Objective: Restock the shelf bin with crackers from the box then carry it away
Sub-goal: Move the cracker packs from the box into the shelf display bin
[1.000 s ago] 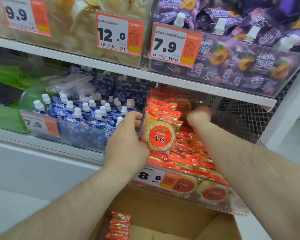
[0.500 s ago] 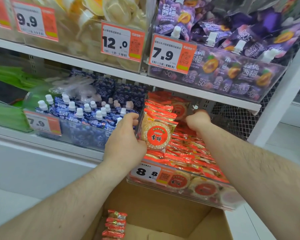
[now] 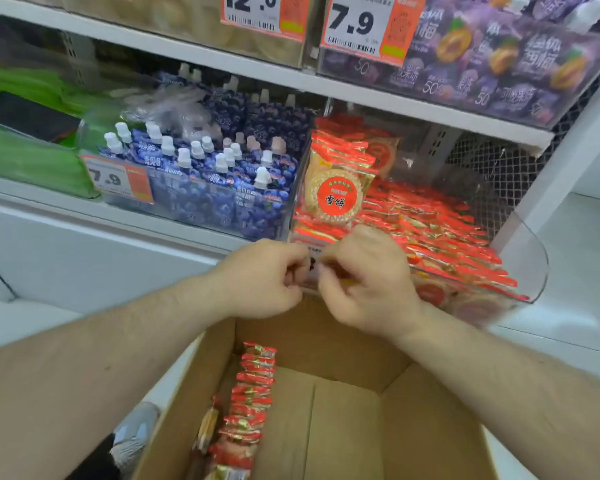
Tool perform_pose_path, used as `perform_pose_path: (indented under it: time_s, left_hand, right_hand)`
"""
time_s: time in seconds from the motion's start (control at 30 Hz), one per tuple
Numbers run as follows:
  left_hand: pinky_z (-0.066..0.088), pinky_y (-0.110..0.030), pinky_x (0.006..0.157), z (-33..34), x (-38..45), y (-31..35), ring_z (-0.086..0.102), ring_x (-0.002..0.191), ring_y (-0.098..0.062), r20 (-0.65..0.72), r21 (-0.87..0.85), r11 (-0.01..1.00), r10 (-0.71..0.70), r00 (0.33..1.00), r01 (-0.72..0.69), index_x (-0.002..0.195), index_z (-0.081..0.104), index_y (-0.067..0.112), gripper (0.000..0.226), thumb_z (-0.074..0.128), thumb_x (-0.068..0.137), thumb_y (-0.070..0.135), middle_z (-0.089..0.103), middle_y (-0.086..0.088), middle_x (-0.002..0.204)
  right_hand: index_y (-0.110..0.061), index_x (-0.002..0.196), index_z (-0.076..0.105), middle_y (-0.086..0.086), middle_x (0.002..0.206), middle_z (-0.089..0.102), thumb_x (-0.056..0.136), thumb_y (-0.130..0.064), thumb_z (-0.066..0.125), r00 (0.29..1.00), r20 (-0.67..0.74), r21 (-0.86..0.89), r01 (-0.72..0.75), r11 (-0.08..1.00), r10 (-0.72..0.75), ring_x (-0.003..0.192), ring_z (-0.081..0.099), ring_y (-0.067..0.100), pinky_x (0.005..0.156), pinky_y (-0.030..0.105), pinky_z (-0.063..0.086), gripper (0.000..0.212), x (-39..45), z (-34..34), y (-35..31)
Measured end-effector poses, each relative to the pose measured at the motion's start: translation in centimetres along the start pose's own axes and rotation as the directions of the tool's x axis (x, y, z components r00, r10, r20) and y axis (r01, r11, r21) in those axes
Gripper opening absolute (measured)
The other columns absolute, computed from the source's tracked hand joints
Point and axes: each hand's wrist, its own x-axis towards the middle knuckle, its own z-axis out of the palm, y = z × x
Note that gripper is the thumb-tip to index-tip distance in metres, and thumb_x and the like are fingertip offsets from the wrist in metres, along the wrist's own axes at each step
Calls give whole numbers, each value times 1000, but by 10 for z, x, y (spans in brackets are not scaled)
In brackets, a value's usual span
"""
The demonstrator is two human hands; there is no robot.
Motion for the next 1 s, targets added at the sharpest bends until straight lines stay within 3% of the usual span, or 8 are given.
perform_pose_path:
  time_s: [0.07, 0.13, 0.27, 0.4, 0.6, 0.7, 0.93, 1.0]
  left_hand:
    - [33, -22, 55, 7, -6, -13, 47, 60, -7, 190, 79, 996, -66, 980, 52, 64, 43, 32, 27, 59, 75, 13, 49, 12, 61]
    - [34, -12, 55, 11, -14, -21, 49, 64, -5, 319, 167, 979, -166, 933, 117, 73, 53, 29, 18, 56, 79, 13, 52, 15, 66]
    - [35, 0, 51, 20, -22, -32, 45, 63, 5, 426, 195, 959, -270, 864, 204, 100, 63, 26, 20, 53, 86, 15, 51, 19, 73]
    - [35, -1, 50, 31, -22, -43, 46, 63, 4, 493, 188, 953, -302, 816, 240, 105, 64, 24, 22, 54, 87, 15, 51, 19, 73]
    - [34, -12, 56, 34, -24, -56, 50, 70, 2, 516, 141, 941, -336, 788, 308, 102, 61, 29, 17, 55, 90, 17, 52, 20, 80]
    - [37, -12, 61, 35, -24, -58, 50, 72, 3, 520, 135, 936, -347, 780, 326, 103, 61, 27, 19, 55, 89, 16, 52, 21, 81]
    - [37, -13, 59, 34, -27, -51, 51, 74, 1, 512, 144, 939, -340, 789, 311, 103, 61, 27, 19, 55, 88, 16, 52, 20, 82]
    - [39, -14, 61, 34, -29, -50, 54, 80, -3, 521, 160, 938, -345, 781, 307, 106, 60, 28, 20, 58, 88, 20, 55, 19, 87]
  right_hand:
    - [-7, 68, 65, 2, 58, 53, 76, -10, 61, 991, 116, 115, -78, 990, 65, 57, 45, 22, 59, 26, 34, 9, -33, 23, -18]
    - [-14, 70, 60, -6, 58, 47, 75, -16, 59, 900, 351, 132, -321, 938, 258, 59, 50, 21, 57, 26, 39, 6, -69, 54, -26]
    - [-23, 83, 58, -2, 80, 64, 83, -22, 54, 312, 816, -156, -692, 705, 487, 83, 64, 25, 69, 32, 51, 4, -134, 123, -31]
    - [-18, 112, 62, 6, 116, 67, 91, -32, 55, 15, 859, -361, -692, 625, 513, 110, 61, 26, 76, 22, 40, 26, -192, 170, -42]
    - [-21, 110, 63, 1, 106, 67, 75, -56, 65, -139, 911, -363, -715, 597, 388, 101, 64, 22, 83, 28, 51, 50, -251, 199, -86]
    - [-23, 104, 61, 2, 106, 65, 82, -39, 60, -61, 901, -384, -575, 723, 430, 97, 65, 25, 75, 30, 51, 28, -257, 199, -88]
    - [-23, 89, 63, -4, 84, 63, 84, -16, 65, -83, 922, -279, -819, 501, 377, 84, 62, 18, 60, 19, 44, 9, -206, 164, -45]
    - [-18, 84, 63, 4, 79, 67, 82, -10, 69, -122, 935, -236, -916, 325, 334, 73, 66, 19, 63, 26, 50, 10, -174, 144, -21]
